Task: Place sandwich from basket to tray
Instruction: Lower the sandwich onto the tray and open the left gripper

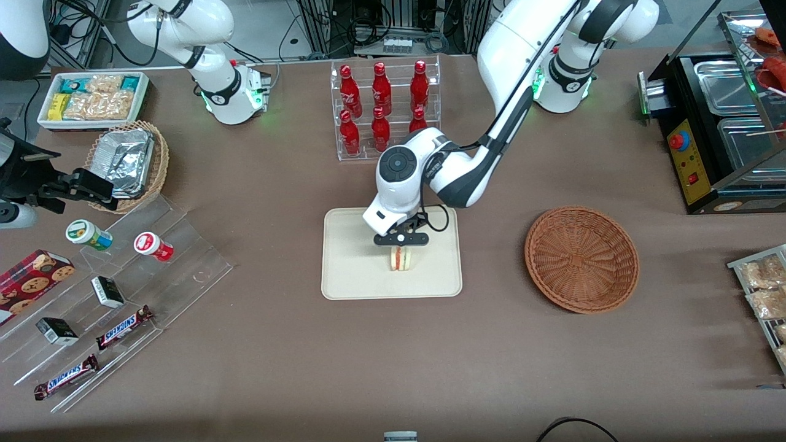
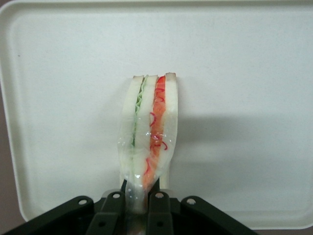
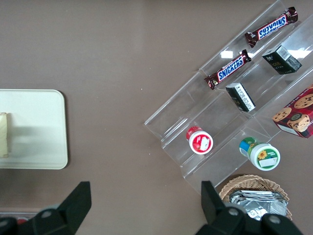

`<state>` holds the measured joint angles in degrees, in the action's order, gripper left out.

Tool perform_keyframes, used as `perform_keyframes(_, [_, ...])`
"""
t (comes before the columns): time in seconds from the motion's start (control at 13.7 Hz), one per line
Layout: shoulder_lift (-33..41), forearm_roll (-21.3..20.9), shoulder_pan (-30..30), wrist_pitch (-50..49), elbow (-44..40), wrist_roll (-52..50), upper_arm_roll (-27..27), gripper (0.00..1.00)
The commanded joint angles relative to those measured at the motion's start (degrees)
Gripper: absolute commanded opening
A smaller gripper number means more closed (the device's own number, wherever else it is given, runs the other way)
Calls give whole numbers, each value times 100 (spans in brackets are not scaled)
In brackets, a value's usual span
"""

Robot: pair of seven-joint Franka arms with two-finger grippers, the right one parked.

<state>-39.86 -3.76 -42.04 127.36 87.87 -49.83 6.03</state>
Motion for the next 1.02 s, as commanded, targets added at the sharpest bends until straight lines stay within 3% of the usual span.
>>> perform_keyframes(0.0, [-276,-194,-138,-10,-394,-369,-102,0])
perform_keyframes(0.29, [-294,-177,-138,175,-429,-607,-93,0])
perform_keyframes(0.37, [-294,-195,-138,175,-420,-598,-93,25])
perform_keyframes(0.44, [-294,-212,-138,175,-420,-572,-102,88])
perform_keyframes(0.51, [-277,-230,-138,166,-420,-546,-102,100])
perform_keyframes(0.73, [29,-221,-77,18,-394,-581,-119,100])
perform_keyframes(0.95, [1003,-125,378,-1359,-385,-607,-111,100])
